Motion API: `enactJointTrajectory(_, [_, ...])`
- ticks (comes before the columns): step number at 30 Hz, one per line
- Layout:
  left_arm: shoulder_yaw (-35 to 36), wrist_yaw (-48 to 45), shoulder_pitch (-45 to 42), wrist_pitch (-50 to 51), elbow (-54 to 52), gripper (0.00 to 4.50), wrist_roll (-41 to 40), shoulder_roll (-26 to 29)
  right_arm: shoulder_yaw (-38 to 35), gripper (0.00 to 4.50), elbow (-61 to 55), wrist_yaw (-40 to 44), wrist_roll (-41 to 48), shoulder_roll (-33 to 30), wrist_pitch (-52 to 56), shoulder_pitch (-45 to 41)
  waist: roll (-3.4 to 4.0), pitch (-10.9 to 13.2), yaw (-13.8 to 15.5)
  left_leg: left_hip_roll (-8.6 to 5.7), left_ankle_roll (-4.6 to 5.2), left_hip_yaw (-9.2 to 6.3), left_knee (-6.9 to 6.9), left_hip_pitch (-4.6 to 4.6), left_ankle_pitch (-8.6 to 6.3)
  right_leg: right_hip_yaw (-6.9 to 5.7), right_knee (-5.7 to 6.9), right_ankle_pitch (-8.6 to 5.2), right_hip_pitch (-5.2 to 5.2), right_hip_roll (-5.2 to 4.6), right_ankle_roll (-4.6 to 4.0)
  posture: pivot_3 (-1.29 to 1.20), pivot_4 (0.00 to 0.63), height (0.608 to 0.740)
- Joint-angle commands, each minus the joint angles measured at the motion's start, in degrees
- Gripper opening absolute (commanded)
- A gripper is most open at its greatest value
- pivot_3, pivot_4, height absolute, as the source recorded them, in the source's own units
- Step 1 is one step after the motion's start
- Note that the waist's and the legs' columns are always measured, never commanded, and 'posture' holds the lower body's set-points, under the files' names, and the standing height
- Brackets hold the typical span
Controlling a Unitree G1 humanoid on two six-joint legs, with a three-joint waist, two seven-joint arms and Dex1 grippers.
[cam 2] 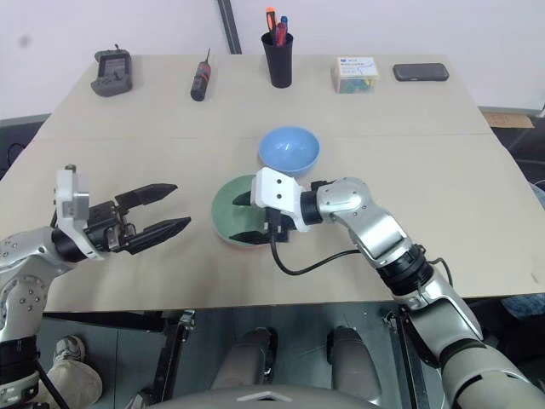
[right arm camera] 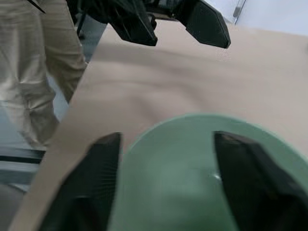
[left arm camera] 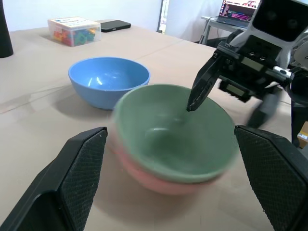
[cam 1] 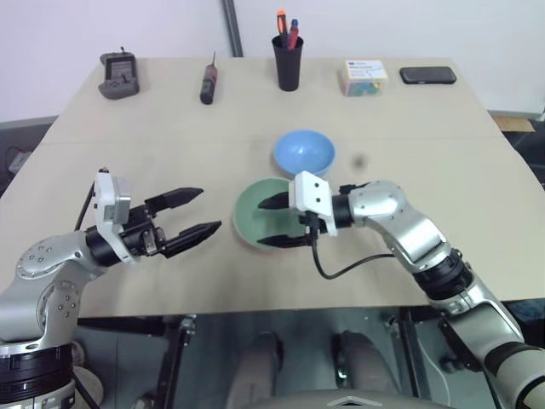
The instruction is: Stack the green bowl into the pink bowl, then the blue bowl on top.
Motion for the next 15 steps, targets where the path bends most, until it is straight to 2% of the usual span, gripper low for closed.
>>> enactJointTrajectory(1, [1.43, 0.48, -0.03, -0.83, -2.6, 4.5, -1.29, 0.76, -9.08, 4.16, -1.74, -2.22, 2.73, -1.51, -3.13, -1.26, 0.0, 0.0, 0.06, 0.0, 0.0, 0.0, 0.0, 0.0, 0.0, 0.0, 0.0, 0.0, 0.0, 0.0, 0.0, 0.0, 0.15, 0.74])
enactJointTrajectory(4, [1.19, 0.63, -0.2, -1.1, -2.36, 4.5, -1.08, 0.63, -11.16, 4.16, 5.2, -3.3, -2.15, -4.82, -10.89, -3.38, 0.0, 0.0, 0.01, -0.01, 0.0, 0.03, 0.0, 0.01, 0.0, 0.01, -0.01, 0.0, 0.01, -0.01, 0.0, 0.0, 0.15, 0.74])
enactJointTrajectory(8, [0.78, 0.91, -1.1, -0.82, -1.77, 4.5, -1.09, 0.74, -9.36, 4.16, 22.97, -3.32, -10.57, -8.11, -28.31, -7.83, 0.0, 0.0, -0.19, -0.02, 0.0, 0.1, -0.01, 0.04, 0.0, 0.03, 0.0, 0.0, 0.0, 0.0, 0.0, 0.0, 0.15, 0.74])
enactJointTrajectory(12, [1.11, 1.05, -1.52, -0.34, -1.67, 4.5, -1.44, 1.02, -5.95, 4.16, 42.52, -6.33, -18.12, -5.32, -42.1, -14.37, 0.0, 0.0, -0.61, 0.0, 0.0, 0.21, -0.13, 0.06, 0.0, 0.15, 0.01, 0.0, -0.11, 0.02, 0.0, 0.0, 0.15, 0.74])
enactJointTrajectory(15, [1.76, 1.48, -1.09, 0.0, -2.37, 4.5, -1.8, 1.11, -4.59, 4.16, 53.6, -8.89, -21.66, -2.03, -48.61, -17.99, 0.0, 0.0, -1.15, 0.03, -0.01, 0.32, -0.26, 0.05, 0.01, 0.26, 0.02, 0.01, -0.22, 0.03, -0.01, 0.0, 0.15, 0.74])
